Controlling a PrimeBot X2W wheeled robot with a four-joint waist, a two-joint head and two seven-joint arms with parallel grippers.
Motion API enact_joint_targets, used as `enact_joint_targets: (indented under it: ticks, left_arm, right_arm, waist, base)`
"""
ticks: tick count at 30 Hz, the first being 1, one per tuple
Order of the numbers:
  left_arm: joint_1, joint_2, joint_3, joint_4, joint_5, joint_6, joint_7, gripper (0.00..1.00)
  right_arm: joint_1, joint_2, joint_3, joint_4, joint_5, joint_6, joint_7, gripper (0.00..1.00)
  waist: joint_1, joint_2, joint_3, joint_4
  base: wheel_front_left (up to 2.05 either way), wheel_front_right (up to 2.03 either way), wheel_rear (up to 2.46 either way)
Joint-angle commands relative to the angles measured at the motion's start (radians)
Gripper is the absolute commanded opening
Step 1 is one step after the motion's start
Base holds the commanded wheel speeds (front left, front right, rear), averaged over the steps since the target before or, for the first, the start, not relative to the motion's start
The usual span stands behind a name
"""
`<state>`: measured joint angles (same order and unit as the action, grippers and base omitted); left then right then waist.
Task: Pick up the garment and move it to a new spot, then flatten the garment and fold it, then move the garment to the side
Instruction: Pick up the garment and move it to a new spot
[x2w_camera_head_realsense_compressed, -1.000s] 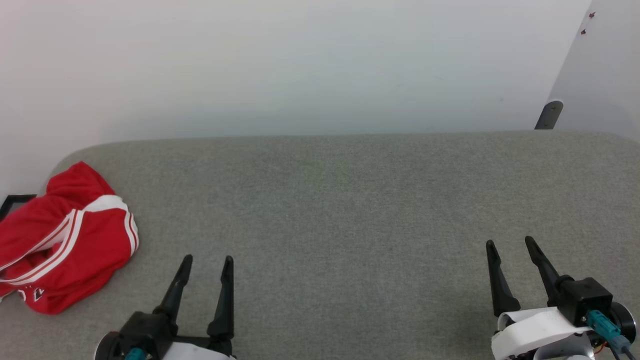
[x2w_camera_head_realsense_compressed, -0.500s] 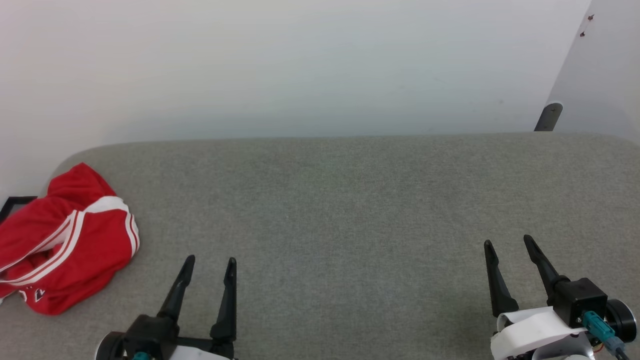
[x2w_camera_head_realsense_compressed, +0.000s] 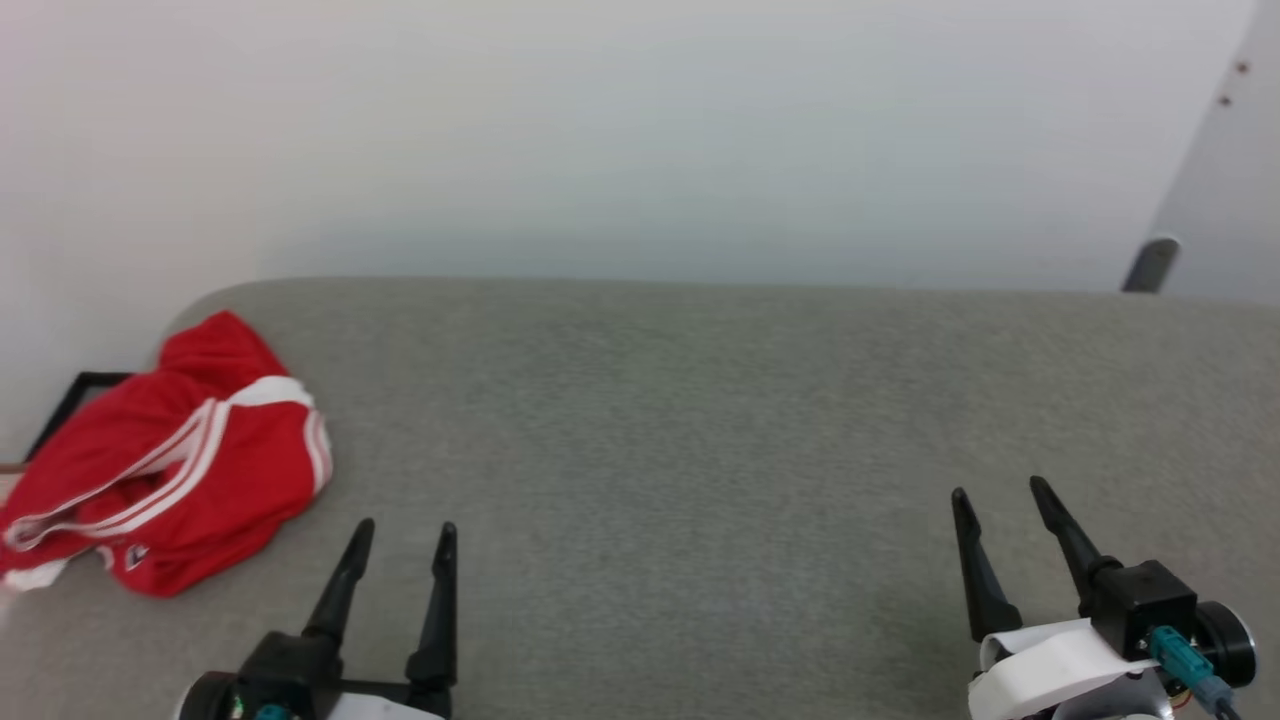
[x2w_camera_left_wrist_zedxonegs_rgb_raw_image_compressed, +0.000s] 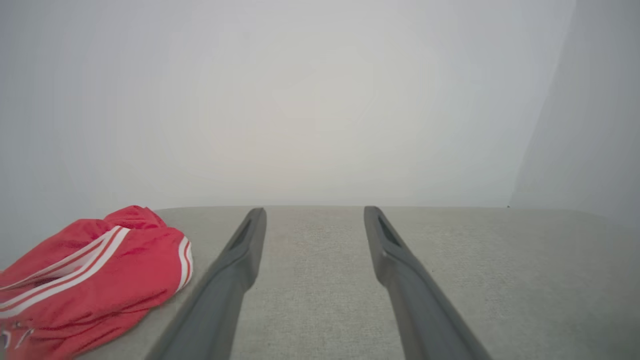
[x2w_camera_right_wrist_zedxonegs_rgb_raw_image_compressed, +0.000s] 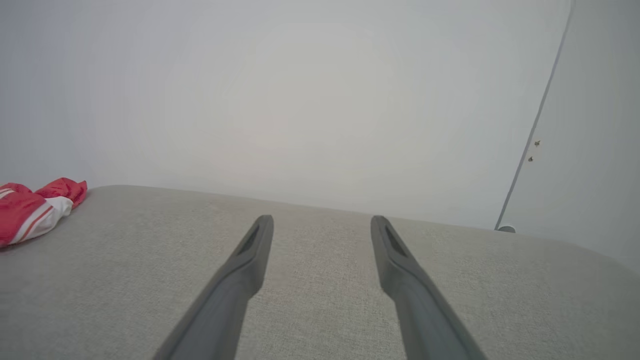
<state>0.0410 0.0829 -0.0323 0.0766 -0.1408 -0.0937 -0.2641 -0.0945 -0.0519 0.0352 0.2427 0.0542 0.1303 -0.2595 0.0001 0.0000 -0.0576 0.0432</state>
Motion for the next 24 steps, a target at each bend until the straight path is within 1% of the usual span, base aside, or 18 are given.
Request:
enact_joint_targets:
  ticks: [1,8,17,19,24]
  left_arm:
    - [0.002,0.009,0.008,0.003,0.006,0.007,0.0,1.0]
    - [0.021,0.043,0.037,0.008,0.008,0.026,0.005,1.0]
    - [0.048,0.081,0.083,-0.022,-0.011,0.051,0.043,1.0]
    - [0.056,0.087,0.1,-0.035,-0.014,0.063,0.046,1.0]
    - [0.076,0.079,0.125,-0.065,-0.037,0.086,0.043,1.0]
  right_arm:
    - [0.009,0.002,0.009,0.005,0.012,0.001,-0.001,1.0]
    - [0.007,0.002,0.058,0.02,0.033,0.001,0.002,1.0]
    - [-0.008,0.003,0.127,0.042,0.078,0.001,-0.002,1.0]
    - [-0.027,0.003,0.151,0.043,0.087,0.001,-0.003,1.0]
    - [-0.063,0.002,0.195,0.06,0.089,0.0,-0.003,1.0]
  waist:
    - [-0.0001,0.0,-0.025,0.055]
    - [-0.0001,0.0,-0.063,0.177]
    - [-0.0001,0.0,-0.101,0.333]
    - [-0.0001,0.0,-0.091,0.349]
    - [-0.0001,0.0,-0.068,0.377]
  base:
    - [0.0,0.0,0.0]
    - [0.0,0.0,0.0]
    - [0.0,0.0,0.0]
    - [0.0,0.0,0.0]
    - [0.0,0.0,0.0]
